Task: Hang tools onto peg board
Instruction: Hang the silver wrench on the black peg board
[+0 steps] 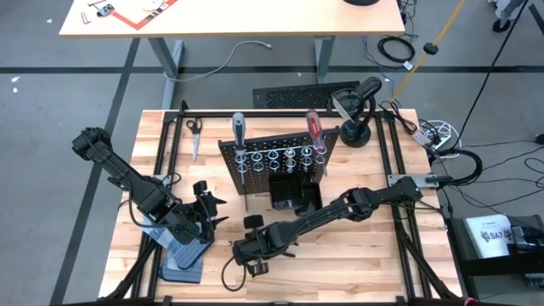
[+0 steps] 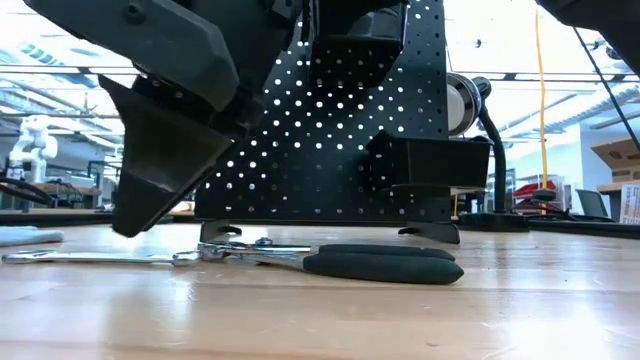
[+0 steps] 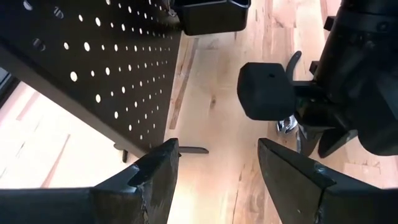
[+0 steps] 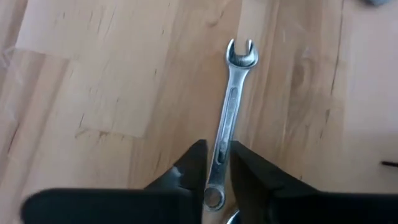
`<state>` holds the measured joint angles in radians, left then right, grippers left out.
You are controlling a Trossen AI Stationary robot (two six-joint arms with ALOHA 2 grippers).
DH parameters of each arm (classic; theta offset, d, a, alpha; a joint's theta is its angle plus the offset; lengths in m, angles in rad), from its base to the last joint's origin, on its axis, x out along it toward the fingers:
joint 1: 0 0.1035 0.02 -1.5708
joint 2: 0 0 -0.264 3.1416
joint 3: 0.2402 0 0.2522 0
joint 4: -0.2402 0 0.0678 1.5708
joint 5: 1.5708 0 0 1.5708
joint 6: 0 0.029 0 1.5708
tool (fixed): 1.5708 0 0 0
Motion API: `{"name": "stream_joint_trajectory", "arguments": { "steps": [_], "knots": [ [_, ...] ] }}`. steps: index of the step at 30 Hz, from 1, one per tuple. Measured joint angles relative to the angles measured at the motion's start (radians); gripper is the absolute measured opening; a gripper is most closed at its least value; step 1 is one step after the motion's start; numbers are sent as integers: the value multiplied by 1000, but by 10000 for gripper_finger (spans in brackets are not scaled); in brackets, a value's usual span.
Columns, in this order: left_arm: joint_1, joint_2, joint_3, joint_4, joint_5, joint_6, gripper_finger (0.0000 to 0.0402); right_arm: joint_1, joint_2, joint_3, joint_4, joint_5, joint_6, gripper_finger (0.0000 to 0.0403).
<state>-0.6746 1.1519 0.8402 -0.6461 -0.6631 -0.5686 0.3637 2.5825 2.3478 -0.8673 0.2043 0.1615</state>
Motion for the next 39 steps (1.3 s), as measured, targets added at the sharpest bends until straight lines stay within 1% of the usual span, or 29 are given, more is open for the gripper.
{"name": "stream_joint_trajectory", "arguments": {
  "steps": [4, 6, 9, 12, 15, 17, 19, 23, 24, 28, 33, 39],
  "knots": [
    [0, 0, 0, 0, 0, 0, 228, -2, 0, 0, -6, -1, 16, 122],
    [0, 0, 0, 0, -1, 0, 228, -3, 2, 0, -11, -1, 17, 139],
    [0, 0, 0, 0, -1, 0, 228, -4, 19, 0, -16, -12, 17, 151],
    [0, 0, 0, 0, -2, 0, 228, -10, 35, 2, -22, -20, 22, 151],
    [0, 0, 0, 0, -3, 0, 228, -20, 45, 5, -30, -41, 41, 140],
    [0, 0, 0, 0, -4, 0, 228, -29, 54, 2, -28, -80, 40, 122],
    [0, 0, 0, 0, -4, 0, 228, -36, 56, 1, -29, -110, 46, 95],
    [0, 0, 0, 0, -4, 0, 228, -46, 73, 1, -32, -168, 69, 19],
    [0, 0, 0, 0, -5, 0, 228, -46, 73, 1, -35, -170, 74, 11],
    [0, 0, 0, 0, -4, 0, 228, -47, 75, 1, -39, -168, 86, 4],
    [0, 0, -1, 0, -4, -1, 228, -46, 77, 10, -40, -159, 57, 1],
    [0, 0, -3, 4, -4, -1, 228, -31, 46, 6, -32, -102, 36, 0]
  ]
}}
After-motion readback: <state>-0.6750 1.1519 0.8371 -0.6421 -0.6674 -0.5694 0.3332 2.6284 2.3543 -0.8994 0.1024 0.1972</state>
